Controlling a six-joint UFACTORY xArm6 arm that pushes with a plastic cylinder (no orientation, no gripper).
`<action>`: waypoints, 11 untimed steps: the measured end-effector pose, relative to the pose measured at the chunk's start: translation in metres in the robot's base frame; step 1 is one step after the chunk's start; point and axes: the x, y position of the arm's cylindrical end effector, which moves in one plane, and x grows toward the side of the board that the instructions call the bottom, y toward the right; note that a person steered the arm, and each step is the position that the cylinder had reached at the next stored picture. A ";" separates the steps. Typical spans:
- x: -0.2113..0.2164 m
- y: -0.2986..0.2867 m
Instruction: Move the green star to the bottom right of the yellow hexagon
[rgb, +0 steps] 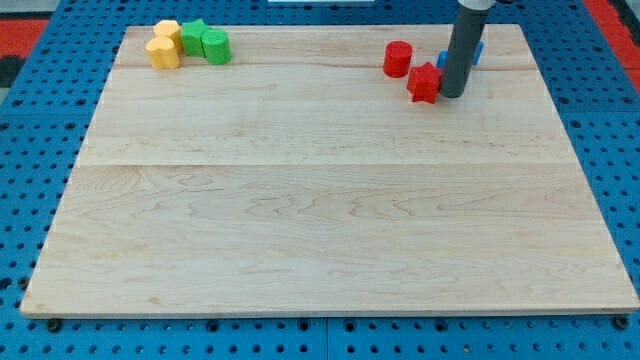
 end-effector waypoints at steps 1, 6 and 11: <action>0.000 0.000; 0.043 -0.127; -0.014 -0.469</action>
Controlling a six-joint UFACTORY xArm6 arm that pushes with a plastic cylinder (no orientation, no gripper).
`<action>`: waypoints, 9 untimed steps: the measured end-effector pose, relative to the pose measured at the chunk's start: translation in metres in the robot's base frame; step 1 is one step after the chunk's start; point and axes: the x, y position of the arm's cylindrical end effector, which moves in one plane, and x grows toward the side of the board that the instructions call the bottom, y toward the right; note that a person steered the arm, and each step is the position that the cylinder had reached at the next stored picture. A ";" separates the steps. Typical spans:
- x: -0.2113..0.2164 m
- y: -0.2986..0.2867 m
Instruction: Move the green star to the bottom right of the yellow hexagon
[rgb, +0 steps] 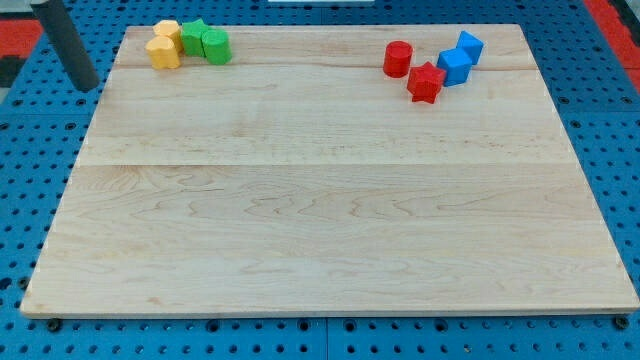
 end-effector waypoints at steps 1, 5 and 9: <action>0.001 0.000; -0.088 0.048; -0.069 0.194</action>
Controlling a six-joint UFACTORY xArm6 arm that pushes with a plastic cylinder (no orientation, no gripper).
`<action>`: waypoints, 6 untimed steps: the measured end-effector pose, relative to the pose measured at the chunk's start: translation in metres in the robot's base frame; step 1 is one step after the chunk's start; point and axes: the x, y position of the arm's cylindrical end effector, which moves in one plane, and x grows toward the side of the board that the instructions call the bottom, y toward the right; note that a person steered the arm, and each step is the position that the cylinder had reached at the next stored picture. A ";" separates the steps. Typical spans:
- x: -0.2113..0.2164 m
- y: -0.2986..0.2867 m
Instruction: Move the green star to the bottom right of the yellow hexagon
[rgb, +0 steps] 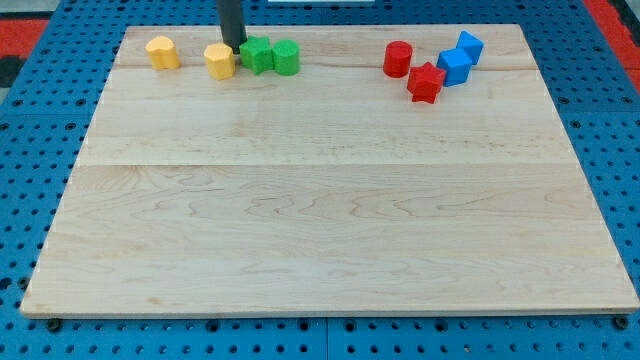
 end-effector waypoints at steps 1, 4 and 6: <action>-0.010 -0.015; -0.027 0.075; 0.032 0.026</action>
